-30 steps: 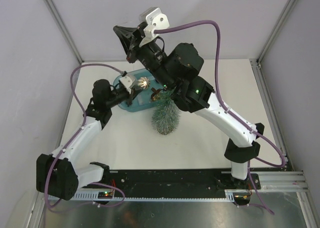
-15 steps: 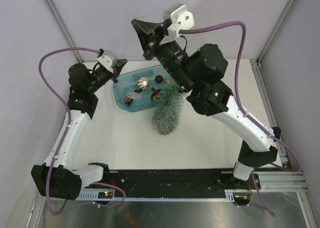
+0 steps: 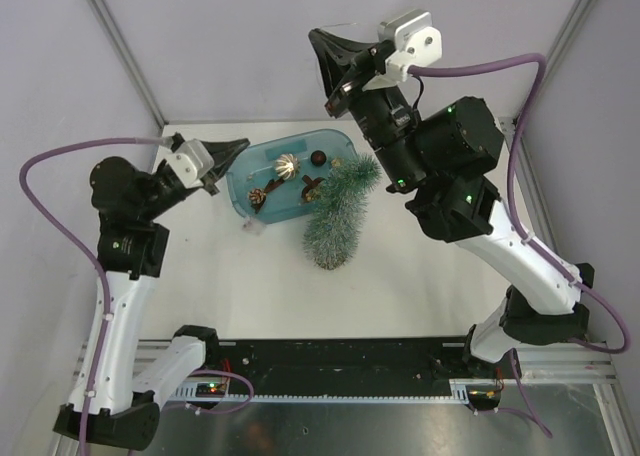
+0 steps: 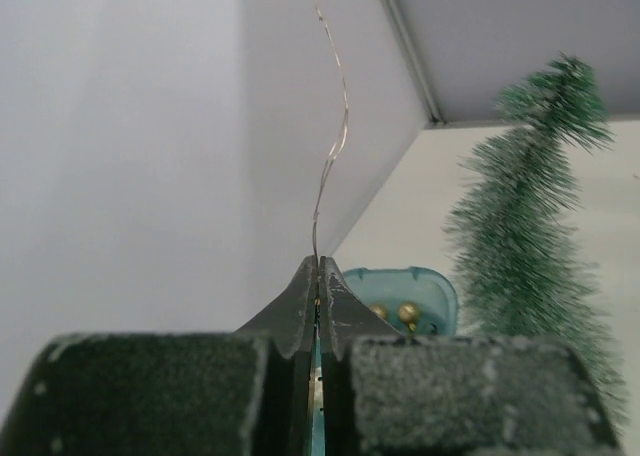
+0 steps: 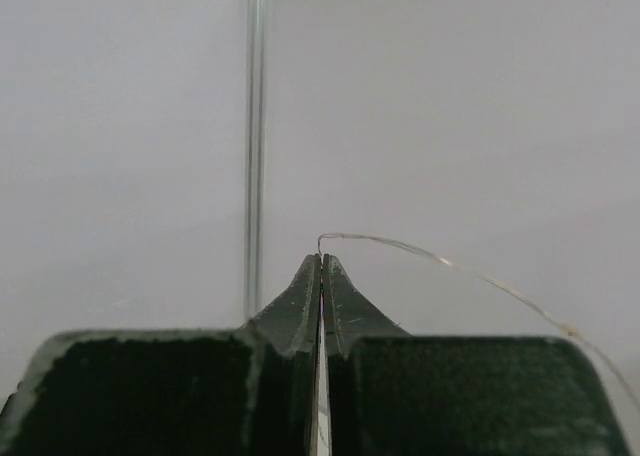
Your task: Decorate the small christmas tree
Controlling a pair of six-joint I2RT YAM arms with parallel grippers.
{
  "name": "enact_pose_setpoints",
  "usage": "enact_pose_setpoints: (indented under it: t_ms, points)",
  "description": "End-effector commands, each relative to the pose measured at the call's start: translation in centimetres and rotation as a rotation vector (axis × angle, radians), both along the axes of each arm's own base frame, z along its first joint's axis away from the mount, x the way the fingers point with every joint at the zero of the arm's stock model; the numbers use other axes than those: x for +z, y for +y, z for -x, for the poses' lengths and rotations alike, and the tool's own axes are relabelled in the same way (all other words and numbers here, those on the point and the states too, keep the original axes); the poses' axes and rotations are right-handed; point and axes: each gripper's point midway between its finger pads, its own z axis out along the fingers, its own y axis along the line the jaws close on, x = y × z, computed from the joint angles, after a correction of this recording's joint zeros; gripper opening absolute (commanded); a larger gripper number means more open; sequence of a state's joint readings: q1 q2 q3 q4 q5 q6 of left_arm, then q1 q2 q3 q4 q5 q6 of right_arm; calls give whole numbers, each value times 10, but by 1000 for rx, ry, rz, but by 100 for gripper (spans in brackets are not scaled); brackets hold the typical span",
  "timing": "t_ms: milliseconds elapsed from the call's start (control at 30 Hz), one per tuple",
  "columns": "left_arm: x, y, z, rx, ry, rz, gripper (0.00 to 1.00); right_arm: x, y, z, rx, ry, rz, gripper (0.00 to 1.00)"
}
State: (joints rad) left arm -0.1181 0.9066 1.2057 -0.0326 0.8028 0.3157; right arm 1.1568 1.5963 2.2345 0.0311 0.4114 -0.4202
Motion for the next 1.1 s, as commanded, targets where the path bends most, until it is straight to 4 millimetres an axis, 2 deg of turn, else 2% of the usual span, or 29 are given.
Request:
enact_pose_setpoints:
  t_ms: [0,167,333,633,867,1067]
  points:
    - [-46,-8,19,-86,126,-68,0,1,-16,8,-18,6,-7,0]
    - [-94,-10,40,-121,232,-56,0,-18,-4,28,-19,15,71,0]
    - [-118,-12,56,-143,286,-41,1,-33,3,50,-54,-3,132,0]
    - [-155,-17,60,-175,398,-30,3,-50,1,46,-107,18,170,0]
    - [-189,-24,65,-199,478,-40,4,-56,-13,45,-159,18,176,0]
    - [-196,-27,60,-209,502,-53,5,-57,-30,41,-200,12,169,0]
